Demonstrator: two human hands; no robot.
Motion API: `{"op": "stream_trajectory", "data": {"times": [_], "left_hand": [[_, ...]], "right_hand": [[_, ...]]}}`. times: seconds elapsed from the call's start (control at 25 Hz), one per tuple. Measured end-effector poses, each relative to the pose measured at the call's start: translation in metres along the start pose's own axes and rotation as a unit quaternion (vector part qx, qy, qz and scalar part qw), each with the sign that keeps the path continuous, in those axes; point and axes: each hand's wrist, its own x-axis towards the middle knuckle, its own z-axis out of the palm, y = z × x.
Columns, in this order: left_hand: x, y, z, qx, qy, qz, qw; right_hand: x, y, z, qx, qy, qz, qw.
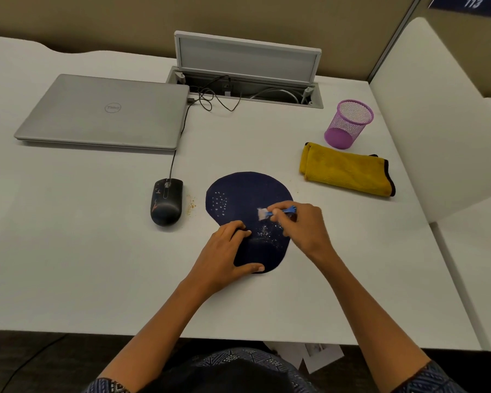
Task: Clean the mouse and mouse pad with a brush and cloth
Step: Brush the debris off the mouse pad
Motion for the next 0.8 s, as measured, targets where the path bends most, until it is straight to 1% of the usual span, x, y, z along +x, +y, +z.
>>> {"op": "stream_trajectory", "data": {"times": [0.04, 0.08, 0.12, 0.2, 0.28, 0.32, 0.36, 0.4, 0.48, 0.52, 0.56, 0.6, 0.72, 0.8], "left_hand": [[0.000, 0.000, 0.000, -0.001, -0.001, 0.000, 1.000], [0.000, 0.000, 0.000, -0.001, -0.002, 0.000, 1.000], [0.000, 0.000, 0.000, -0.001, -0.005, -0.001, 1.000], [0.000, 0.000, 0.000, -0.002, -0.008, -0.004, 1.000], [0.000, -0.001, 0.000, -0.002, -0.010, -0.007, 1.000], [0.000, -0.001, 0.000, -0.002, -0.010, -0.008, 1.000], [0.000, -0.001, 0.000, -0.002, -0.010, -0.010, 1.000], [0.000, -0.001, 0.000, -0.004, -0.010, -0.010, 1.000], [0.001, -0.001, 0.000, -0.007, -0.007, -0.007, 1.000], [0.001, -0.001, 0.001, -0.006, -0.006, -0.005, 1.000], [0.001, -0.001, 0.000, -0.005, -0.006, -0.004, 1.000], [0.001, -0.001, 0.000, -0.005, -0.006, -0.005, 1.000], [0.001, -0.002, 0.000, -0.008, -0.008, -0.007, 1.000], [0.001, -0.001, 0.000, -0.012, -0.011, -0.010, 1.000]], "right_hand": [[-0.003, -0.002, 0.006, 0.006, -0.032, -0.011, 0.999], [-0.004, -0.001, 0.010, -0.004, -0.045, -0.015, 0.999], [-0.002, 0.001, 0.010, -0.024, -0.037, -0.009, 0.999], [0.004, 0.008, 0.003, -0.080, 0.024, 0.021, 0.996], [0.009, 0.014, -0.011, -0.131, 0.097, 0.069, 0.984], [0.010, 0.015, -0.016, -0.135, 0.122, 0.084, 0.980], [0.011, 0.016, -0.017, -0.125, 0.131, 0.082, 0.980], [0.010, 0.013, -0.015, -0.100, 0.120, 0.061, 0.986], [0.004, 0.002, -0.001, -0.038, 0.046, 0.008, 0.998], [0.000, -0.002, 0.006, -0.024, 0.008, -0.006, 1.000], [-0.001, -0.003, 0.012, -0.030, -0.008, -0.011, 0.999], [0.000, -0.003, 0.013, -0.047, 0.004, -0.004, 0.999], [0.009, 0.009, -0.004, -0.112, 0.099, 0.080, 0.985], [0.014, 0.019, -0.021, -0.154, 0.133, 0.147, 0.968]]}}
